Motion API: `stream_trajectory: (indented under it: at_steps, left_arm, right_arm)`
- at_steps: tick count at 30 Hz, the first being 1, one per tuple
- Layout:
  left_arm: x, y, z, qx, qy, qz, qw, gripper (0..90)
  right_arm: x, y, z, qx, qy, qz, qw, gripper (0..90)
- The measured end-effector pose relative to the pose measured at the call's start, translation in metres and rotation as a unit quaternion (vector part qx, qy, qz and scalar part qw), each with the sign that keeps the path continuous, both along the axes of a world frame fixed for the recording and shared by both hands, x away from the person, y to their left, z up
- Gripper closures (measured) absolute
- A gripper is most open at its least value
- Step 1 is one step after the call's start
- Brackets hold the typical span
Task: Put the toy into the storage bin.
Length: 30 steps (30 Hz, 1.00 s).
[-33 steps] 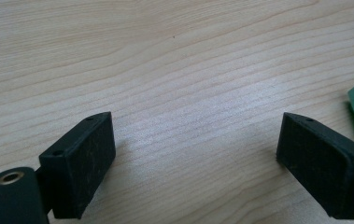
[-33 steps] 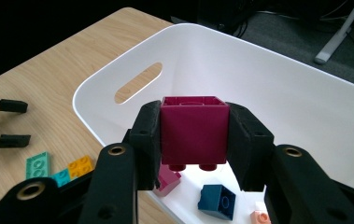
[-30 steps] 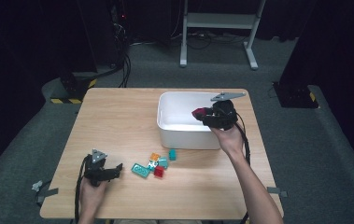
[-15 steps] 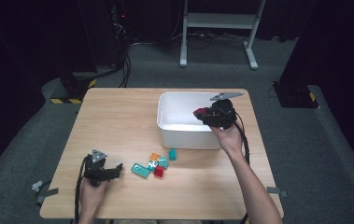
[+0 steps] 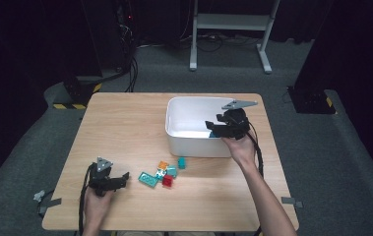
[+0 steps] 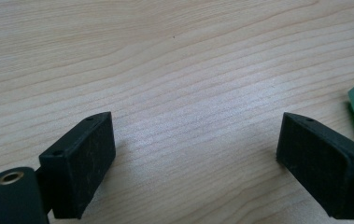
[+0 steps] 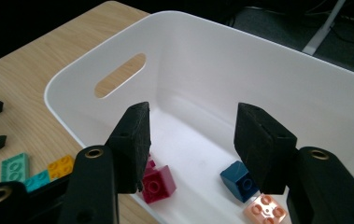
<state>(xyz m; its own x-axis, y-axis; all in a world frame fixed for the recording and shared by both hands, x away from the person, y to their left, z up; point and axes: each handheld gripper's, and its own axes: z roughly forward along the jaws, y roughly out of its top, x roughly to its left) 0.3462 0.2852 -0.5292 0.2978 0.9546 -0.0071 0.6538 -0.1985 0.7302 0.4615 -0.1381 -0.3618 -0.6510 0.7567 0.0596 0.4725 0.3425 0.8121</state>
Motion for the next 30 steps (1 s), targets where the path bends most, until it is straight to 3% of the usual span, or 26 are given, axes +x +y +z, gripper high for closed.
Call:
stream_trajectory:
  at_steps: [10,30]
  left_arm:
    - [0.0,0.0,0.0,0.0,0.0,0.0,1.0,11.5]
    - [0.0,0.0,0.0,0.0,0.0,0.0,1.0,11.5]
  right_arm:
    - [-0.019,-0.001,0.005,0.016,-0.028,0.02,0.9993,45.2]
    - [-0.037,-0.001,0.001,0.039,-0.037,0.042,0.9977,45.2]
